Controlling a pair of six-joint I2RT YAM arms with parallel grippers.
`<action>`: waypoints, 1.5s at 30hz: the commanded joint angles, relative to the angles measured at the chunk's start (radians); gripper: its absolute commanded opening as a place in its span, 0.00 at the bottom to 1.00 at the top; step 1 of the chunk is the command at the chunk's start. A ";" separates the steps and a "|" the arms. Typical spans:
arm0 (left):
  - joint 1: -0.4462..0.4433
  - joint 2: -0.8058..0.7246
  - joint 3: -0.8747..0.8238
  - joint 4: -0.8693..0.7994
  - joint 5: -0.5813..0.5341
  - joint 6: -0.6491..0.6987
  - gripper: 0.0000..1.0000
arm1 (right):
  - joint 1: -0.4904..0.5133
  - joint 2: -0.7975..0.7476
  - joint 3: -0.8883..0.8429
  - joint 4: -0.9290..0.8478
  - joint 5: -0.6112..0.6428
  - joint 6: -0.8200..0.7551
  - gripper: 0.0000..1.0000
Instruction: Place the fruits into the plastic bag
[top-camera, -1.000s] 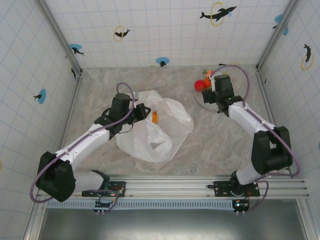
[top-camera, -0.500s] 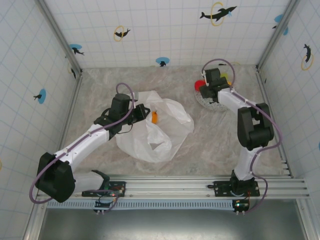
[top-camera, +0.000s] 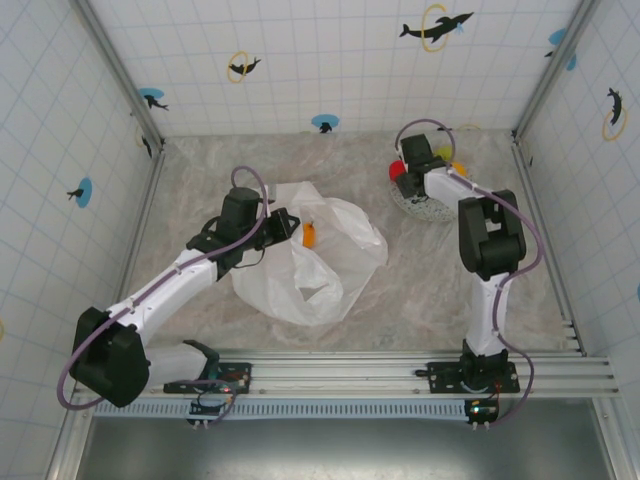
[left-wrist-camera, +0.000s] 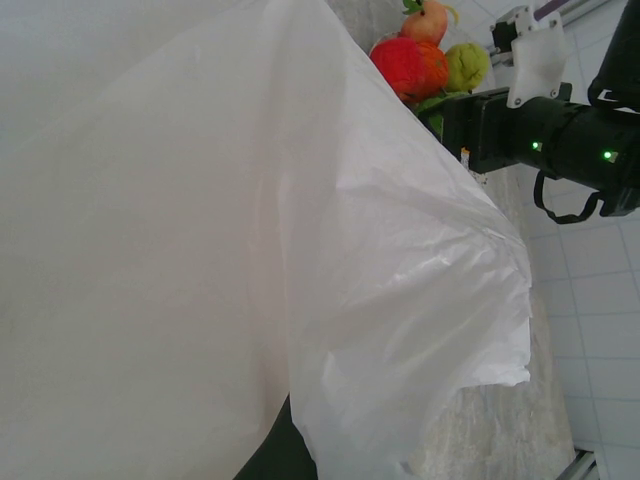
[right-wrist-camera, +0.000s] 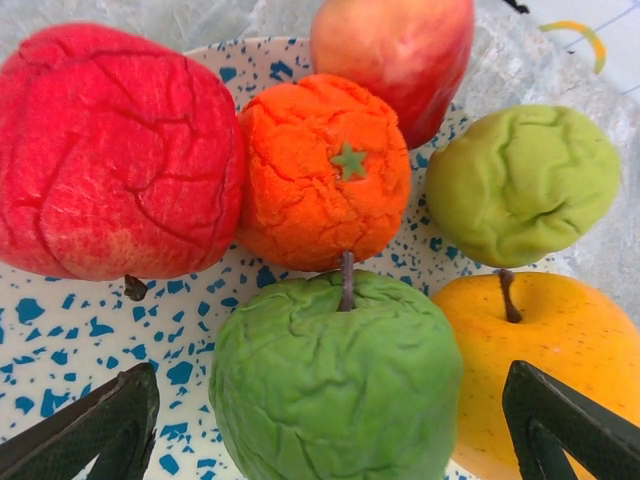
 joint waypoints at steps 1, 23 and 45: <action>0.006 -0.021 0.026 -0.015 -0.014 0.007 0.00 | -0.010 0.040 0.060 -0.034 0.006 -0.012 0.90; 0.006 -0.029 0.016 -0.017 -0.001 0.008 0.00 | -0.020 0.104 0.157 -0.096 -0.014 -0.025 0.71; 0.006 -0.044 -0.005 0.001 0.007 -0.011 0.00 | 0.098 -0.768 -0.609 0.154 -0.596 0.246 0.60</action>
